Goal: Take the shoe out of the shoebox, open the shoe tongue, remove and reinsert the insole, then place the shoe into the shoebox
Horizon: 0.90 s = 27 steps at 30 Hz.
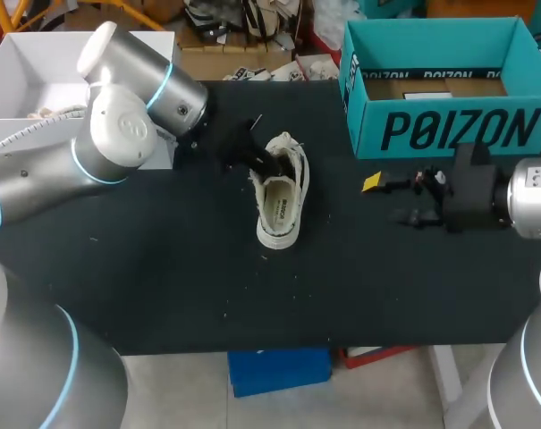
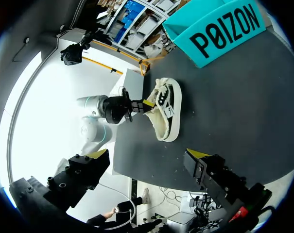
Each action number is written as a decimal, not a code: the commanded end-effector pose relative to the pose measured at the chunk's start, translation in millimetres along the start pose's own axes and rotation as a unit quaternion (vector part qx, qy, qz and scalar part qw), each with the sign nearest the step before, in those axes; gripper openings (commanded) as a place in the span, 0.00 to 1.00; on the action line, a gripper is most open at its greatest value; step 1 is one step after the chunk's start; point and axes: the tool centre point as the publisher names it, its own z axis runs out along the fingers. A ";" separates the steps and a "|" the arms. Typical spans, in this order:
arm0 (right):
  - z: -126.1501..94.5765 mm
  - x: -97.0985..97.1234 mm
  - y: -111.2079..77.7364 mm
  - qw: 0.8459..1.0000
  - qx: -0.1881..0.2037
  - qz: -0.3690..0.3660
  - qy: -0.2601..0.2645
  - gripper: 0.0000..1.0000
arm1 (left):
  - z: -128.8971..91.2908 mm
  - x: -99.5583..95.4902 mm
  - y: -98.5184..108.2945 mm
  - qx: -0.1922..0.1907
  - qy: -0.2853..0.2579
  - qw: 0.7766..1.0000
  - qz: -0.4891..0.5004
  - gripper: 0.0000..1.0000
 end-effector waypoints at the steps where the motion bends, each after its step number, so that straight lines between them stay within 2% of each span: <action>1: 1.1 0.8 -0.3 1.000 0.000 0.000 -0.001 1.00 | 0.8 -2.1 -1.6 0.000 0.004 1.000 0.001 0.00; 5: 1.1 0.8 -0.3 1.000 0.000 0.000 -0.001 1.00 | -7.0 -2.9 -5.3 -0.004 0.011 1.000 0.010 0.00; 10: 1.1 0.8 -0.3 1.000 0.000 0.000 -0.001 1.00 | -31.1 -5.1 -13.4 -0.014 0.029 0.999 0.032 0.00; 11: 1.1 0.8 -0.3 1.000 0.000 0.000 -0.001 1.00 | -36.3 -5.2 -15.3 -0.016 0.035 0.999 0.038 0.07; 12: 1.1 0.8 -0.3 1.000 0.000 0.000 -0.001 1.00 | -42.2 -5.3 -17.4 -0.017 0.039 0.998 0.044 0.29; 13: 1.1 0.8 -0.3 1.000 0.000 0.000 -0.001 1.00 | -47.6 -5.6 -19.0 -0.020 0.047 0.997 0.053 0.36; 16: 1.1 0.8 -0.3 1.000 0.000 0.000 -0.001 1.00 | -63.3 -6.0 -23.0 -0.035 0.070 0.993 0.090 0.44; 19: 1.1 0.8 -0.3 1.000 0.000 0.000 -0.001 1.00 | -78.1 -7.1 -21.5 -0.059 0.097 0.985 0.132 0.41; 21: 1.1 0.8 -0.3 1.000 0.000 0.000 -0.001 1.00 | -84.1 -7.1 -20.6 -0.056 0.119 0.980 0.152 0.44; 23: 1.1 0.8 -0.3 1.000 0.000 0.000 -0.001 1.00 | -84.9 -5.1 -18.6 -0.079 0.156 0.968 0.180 0.48; 27: 1.1 0.8 -0.3 1.000 0.000 0.000 -0.001 1.00 | -83.6 -3.5 -13.3 -0.104 0.195 0.950 0.219 0.45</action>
